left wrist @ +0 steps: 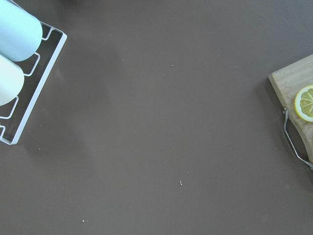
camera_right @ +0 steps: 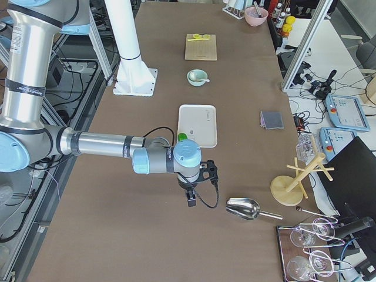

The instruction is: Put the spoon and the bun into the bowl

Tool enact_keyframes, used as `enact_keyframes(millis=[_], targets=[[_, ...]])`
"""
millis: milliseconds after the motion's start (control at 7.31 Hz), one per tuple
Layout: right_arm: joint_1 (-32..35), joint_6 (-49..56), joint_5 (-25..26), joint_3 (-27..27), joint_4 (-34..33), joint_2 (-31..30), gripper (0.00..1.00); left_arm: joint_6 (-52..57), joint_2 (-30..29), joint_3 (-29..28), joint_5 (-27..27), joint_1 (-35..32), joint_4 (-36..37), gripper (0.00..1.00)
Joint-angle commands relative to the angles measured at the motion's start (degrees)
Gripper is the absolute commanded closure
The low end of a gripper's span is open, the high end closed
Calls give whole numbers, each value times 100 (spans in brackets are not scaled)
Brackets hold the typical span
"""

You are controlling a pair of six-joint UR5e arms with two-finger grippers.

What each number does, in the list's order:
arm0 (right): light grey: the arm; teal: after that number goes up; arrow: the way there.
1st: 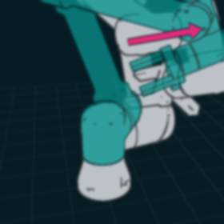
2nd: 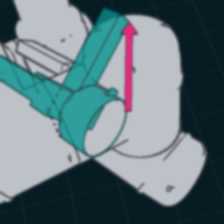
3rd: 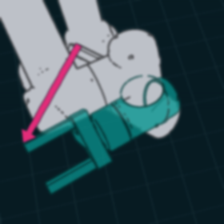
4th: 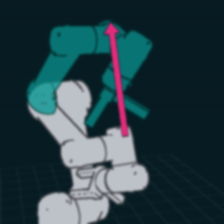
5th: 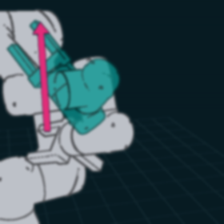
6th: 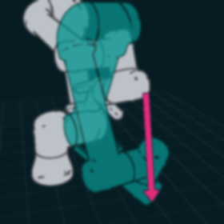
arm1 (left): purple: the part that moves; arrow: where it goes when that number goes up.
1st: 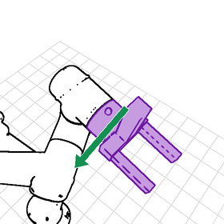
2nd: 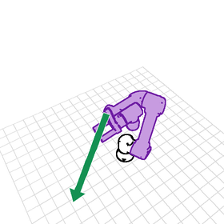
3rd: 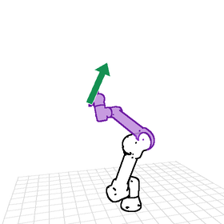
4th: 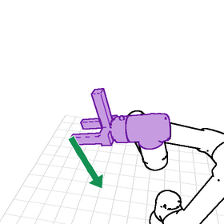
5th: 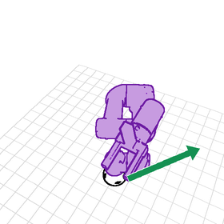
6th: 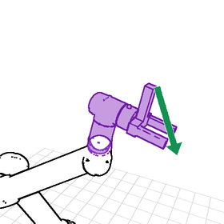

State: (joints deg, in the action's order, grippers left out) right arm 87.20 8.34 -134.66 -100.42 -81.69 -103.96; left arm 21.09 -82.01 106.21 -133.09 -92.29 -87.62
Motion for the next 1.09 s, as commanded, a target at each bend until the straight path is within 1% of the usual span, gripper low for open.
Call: enact_keyframes(millis=[0,957], targets=[[-36,1,-16,5,21,-10,0,0,1,57,-7,0,-1,1],[-106,-7,-25,5,21,-10,0,0,-7,66,-7,18,-1,1]])
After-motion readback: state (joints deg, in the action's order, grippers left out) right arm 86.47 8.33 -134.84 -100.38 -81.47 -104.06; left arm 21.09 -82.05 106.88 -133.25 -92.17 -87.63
